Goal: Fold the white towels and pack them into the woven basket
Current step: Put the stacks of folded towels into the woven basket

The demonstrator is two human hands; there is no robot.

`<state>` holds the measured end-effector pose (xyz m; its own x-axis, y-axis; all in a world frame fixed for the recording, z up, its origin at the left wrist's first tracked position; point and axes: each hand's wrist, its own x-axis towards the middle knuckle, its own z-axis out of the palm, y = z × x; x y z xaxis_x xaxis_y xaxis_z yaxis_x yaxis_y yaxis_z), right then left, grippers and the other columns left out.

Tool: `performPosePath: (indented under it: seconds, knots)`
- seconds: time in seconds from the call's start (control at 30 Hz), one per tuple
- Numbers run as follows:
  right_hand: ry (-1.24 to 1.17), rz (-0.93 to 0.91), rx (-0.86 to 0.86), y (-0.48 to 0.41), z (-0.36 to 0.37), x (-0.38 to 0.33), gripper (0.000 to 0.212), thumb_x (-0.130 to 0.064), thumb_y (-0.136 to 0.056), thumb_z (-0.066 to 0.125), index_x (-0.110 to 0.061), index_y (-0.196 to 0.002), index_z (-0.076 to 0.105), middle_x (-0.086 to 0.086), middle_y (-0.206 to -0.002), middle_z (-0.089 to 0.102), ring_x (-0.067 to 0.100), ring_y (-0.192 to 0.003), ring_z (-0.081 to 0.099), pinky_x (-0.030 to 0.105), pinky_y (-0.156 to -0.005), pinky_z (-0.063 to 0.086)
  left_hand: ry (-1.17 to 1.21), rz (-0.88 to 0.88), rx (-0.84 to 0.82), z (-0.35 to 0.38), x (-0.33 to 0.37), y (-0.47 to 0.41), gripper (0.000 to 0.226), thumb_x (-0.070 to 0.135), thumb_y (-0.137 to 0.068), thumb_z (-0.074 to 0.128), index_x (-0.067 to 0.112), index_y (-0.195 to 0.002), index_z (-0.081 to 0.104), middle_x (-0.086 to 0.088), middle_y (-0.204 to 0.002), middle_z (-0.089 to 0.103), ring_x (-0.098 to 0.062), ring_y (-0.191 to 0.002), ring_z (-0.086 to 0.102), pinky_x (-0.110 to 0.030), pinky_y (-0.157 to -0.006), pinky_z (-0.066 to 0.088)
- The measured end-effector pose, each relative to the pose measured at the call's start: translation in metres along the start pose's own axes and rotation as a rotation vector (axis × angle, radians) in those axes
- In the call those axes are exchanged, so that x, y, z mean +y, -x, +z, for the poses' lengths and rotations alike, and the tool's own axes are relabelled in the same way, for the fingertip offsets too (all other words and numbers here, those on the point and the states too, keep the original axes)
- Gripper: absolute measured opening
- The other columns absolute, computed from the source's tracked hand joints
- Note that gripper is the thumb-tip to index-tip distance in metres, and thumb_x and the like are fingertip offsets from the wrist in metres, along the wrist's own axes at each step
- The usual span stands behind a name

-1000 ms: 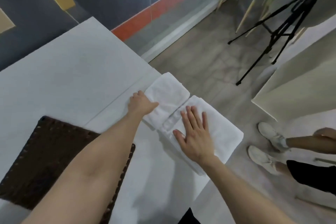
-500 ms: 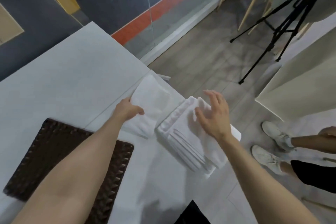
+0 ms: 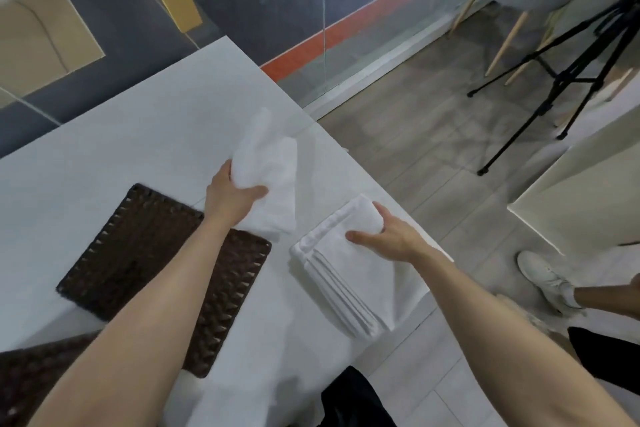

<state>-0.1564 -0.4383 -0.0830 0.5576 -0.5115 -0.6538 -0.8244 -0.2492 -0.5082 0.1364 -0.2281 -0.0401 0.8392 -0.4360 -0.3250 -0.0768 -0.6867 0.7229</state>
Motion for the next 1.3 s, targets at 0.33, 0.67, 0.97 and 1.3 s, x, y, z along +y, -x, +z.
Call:
performPosePath:
  seconds: [0.33, 0.67, 0.97, 1.3]
  knots:
    - [-0.078, -0.241, 0.363, 0.072, 0.035, -0.08, 0.122, -0.101, -0.067, 0.059, -0.027, -0.161, 0.036, -0.005, -0.162, 0.044, 0.018, -0.149, 0.042, 0.045, -0.121, 0.037, 0.053, 0.123, -0.122, -0.092, -0.002, 0.084, 0.081, 0.033, -0.076, 0.098, 0.029, -0.146, 0.058, 0.01, -0.134, 0.069, -0.017, -0.121, 0.066, -0.043, -0.106, 0.055]
    - [-1.096, -0.593, -0.624, 0.212, 0.122, -0.283, 0.106, -0.089, -0.084, 0.052, -0.017, -0.161, 0.043, 0.011, -0.161, 0.051, 0.035, -0.149, 0.047, 0.06, -0.125, 0.031, 0.225, 0.282, -0.141, -0.297, -0.017, 0.251, 0.07, 0.021, -0.079, 0.096, 0.035, -0.14, 0.065, 0.015, -0.132, 0.075, -0.012, -0.12, 0.073, -0.043, -0.103, 0.058]
    - [-0.674, -0.757, -0.466, 0.336, 0.355, -0.388, 0.045, -0.025, -0.095, 0.078, -0.024, -0.138, 0.063, -0.009, -0.128, 0.076, 0.015, -0.118, 0.072, 0.043, -0.106, 0.056, 0.387, -0.095, 0.365, -0.421, -0.221, 0.393, 0.053, 0.067, -0.102, 0.06, 0.028, -0.137, 0.057, 0.009, -0.126, 0.072, -0.013, -0.109, 0.073, -0.031, -0.088, 0.058]
    - [-0.329, -0.476, -0.685, 0.328, 0.561, -0.386, 0.053, -0.028, -0.095, 0.071, -0.024, -0.146, 0.054, -0.005, -0.128, 0.073, 0.021, -0.118, 0.071, 0.047, -0.104, 0.058, -0.238, -0.236, 0.564, -0.417, -0.393, 0.447, 0.079, 0.016, -0.102, 0.062, 0.036, -0.167, 0.023, -0.013, -0.162, 0.024, -0.031, -0.128, 0.052, -0.046, -0.099, 0.049]
